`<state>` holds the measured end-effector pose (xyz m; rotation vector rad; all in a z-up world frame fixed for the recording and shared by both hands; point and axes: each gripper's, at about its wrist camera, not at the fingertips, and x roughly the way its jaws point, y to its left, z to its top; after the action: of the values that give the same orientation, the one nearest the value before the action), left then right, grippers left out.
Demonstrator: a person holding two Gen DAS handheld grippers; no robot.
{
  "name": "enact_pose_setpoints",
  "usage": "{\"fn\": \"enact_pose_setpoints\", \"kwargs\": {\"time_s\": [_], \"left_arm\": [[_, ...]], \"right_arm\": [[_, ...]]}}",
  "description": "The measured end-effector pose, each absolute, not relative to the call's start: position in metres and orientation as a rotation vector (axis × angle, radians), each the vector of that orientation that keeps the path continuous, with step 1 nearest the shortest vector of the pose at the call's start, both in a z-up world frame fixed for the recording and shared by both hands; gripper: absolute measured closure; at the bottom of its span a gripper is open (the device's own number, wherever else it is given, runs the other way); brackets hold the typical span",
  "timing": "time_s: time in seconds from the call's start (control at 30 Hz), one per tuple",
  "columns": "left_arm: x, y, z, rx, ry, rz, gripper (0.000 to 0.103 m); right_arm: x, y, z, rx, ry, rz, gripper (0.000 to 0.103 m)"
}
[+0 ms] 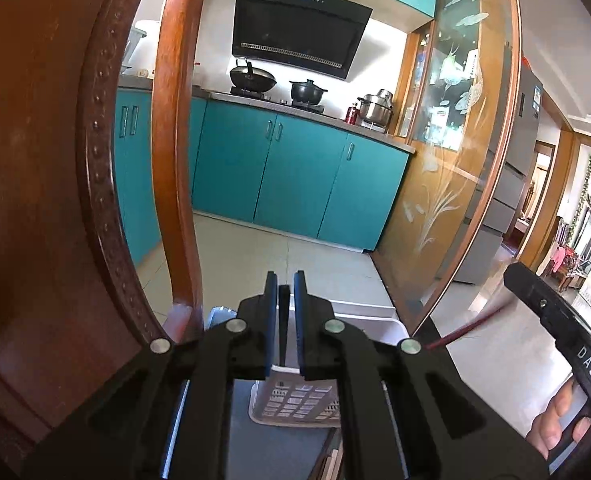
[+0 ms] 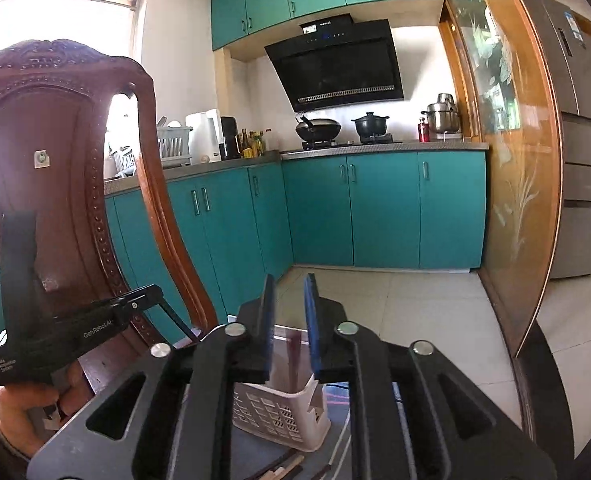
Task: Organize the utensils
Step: 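Lift both held chopsticks over the white holder and open both tools, then withdraw the left tool while the right tool grasps a pale wooden chopstick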
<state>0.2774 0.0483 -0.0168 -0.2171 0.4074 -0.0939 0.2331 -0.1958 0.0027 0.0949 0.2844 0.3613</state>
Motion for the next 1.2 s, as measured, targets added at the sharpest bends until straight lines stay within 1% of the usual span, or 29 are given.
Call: {"fn": "enact_pose_setpoints", "kwargs": {"time_s": [0.2, 0.33, 0.4, 0.43, 0.47, 0.57, 0.67, 0.7, 0.77, 0.9, 1.1, 1.17, 1.2], "left_arm": [[0.256, 0.049, -0.017, -0.192, 0.356, -0.105, 0.088], [0.233, 0.054, -0.022, -0.175, 0.335, -0.113, 0.084], [0.223, 0.055, -0.029, -0.165, 0.341, -0.114, 0.082], [0.22, 0.053, -0.032, -0.153, 0.349, -0.112, 0.081], [0.219, 0.052, -0.036, -0.137, 0.363, -0.107, 0.08], [0.219, 0.047, -0.05, -0.116, 0.418, -0.097, 0.074], [0.227, 0.043, -0.064, -0.118, 0.487, -0.095, 0.073], [0.229, 0.042, -0.067, -0.122, 0.499, -0.094, 0.073], [0.232, 0.04, -0.071, -0.122, 0.521, -0.097, 0.067], [0.236, 0.033, -0.078, -0.088, 0.567, -0.107, 0.064], [0.236, 0.033, -0.089, -0.082, 0.616, -0.117, 0.062], [0.236, 0.033, -0.092, -0.081, 0.63, -0.121, 0.062], [0.237, 0.032, -0.094, -0.077, 0.643, -0.126, 0.062]], "right_arm": [[0.199, -0.207, 0.009, 0.061, 0.221, 0.376, 0.081], [0.175, -0.216, -0.003, 0.031, 0.224, 0.437, 0.08], [0.168, -0.218, -0.022, 0.016, 0.286, 0.484, 0.078], [0.167, -0.217, -0.037, 0.004, 0.341, 0.502, 0.073], [0.17, -0.216, -0.052, -0.007, 0.41, 0.506, 0.072], [0.193, -0.202, -0.108, -0.039, 0.706, 0.478, 0.07], [0.208, -0.182, -0.153, -0.123, 0.91, 0.43, 0.07], [0.209, -0.176, -0.163, -0.149, 0.946, 0.419, 0.068], [0.211, -0.166, -0.181, -0.184, 1.018, 0.407, 0.065], [0.209, -0.152, -0.199, -0.221, 1.077, 0.395, 0.062], [0.209, -0.15, -0.201, -0.216, 1.08, 0.383, 0.062], [0.208, -0.15, -0.202, -0.222, 1.07, 0.381, 0.071], [0.208, -0.151, -0.202, -0.224, 1.067, 0.383, 0.081]]}}
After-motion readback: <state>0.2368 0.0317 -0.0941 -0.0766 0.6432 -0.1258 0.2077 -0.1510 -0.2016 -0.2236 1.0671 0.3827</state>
